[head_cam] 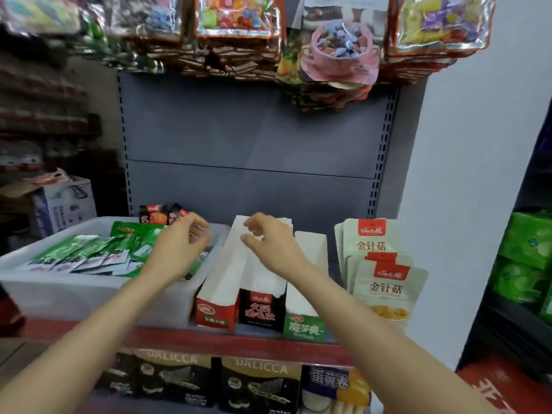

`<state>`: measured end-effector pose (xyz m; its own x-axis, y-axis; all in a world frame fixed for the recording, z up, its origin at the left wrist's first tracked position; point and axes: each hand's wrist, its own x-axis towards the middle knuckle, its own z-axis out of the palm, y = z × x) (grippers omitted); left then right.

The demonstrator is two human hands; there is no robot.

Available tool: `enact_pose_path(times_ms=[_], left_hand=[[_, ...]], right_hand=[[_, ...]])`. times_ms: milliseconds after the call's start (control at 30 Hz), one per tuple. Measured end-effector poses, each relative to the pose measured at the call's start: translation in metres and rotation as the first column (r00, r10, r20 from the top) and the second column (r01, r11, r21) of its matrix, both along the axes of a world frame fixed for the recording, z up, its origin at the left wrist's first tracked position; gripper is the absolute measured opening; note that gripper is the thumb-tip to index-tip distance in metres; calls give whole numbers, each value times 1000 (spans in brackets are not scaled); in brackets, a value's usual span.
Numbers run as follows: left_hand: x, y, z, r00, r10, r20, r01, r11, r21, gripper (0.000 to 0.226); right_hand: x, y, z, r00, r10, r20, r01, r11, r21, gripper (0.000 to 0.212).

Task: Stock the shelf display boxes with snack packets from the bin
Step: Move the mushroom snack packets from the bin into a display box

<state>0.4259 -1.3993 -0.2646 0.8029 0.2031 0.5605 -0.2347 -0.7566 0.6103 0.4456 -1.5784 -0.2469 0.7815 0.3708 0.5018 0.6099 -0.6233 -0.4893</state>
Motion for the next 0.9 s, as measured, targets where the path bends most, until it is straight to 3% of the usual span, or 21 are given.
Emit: enact_pose_path(times_ms=[133, 233, 333, 433, 567, 733, 833, 900], left_hand=[[-3, 69, -6, 978, 160, -136, -152, 986, 62, 20], [1, 112, -11, 907, 308, -288, -219, 928, 302, 51], [4, 135, -18, 829, 365, -424, -136, 866, 480, 67], [6, 141, -22, 801, 252, -542, -51, 932, 358, 74], [7, 141, -23, 802, 288, -523, -72, 917, 393, 77], [6, 142, -24, 788, 299, -539, -94, 922, 375, 83], [5, 142, -23, 785, 301, -541, -108, 927, 360, 84], [4, 141, -24, 785, 307, -539, -116, 926, 359, 83]], right_hand=[[9, 63, -10, 991, 60, -117, -71, 993, -95, 46], [13, 98, -12, 971, 70, -227, -110, 979, -169, 52], [21, 124, -14, 943, 24, -332, -118, 957, -265, 58], [30, 144, -12, 914, -63, -401, -82, 939, -334, 55], [38, 166, -12, 841, -70, -537, -97, 956, -277, 57], [51, 188, -32, 883, -101, -458, -21, 967, -254, 41], [55, 194, -38, 848, -127, -514, 82, 991, -110, 26], [55, 198, -39, 830, -141, -540, 104, 990, -99, 38]])
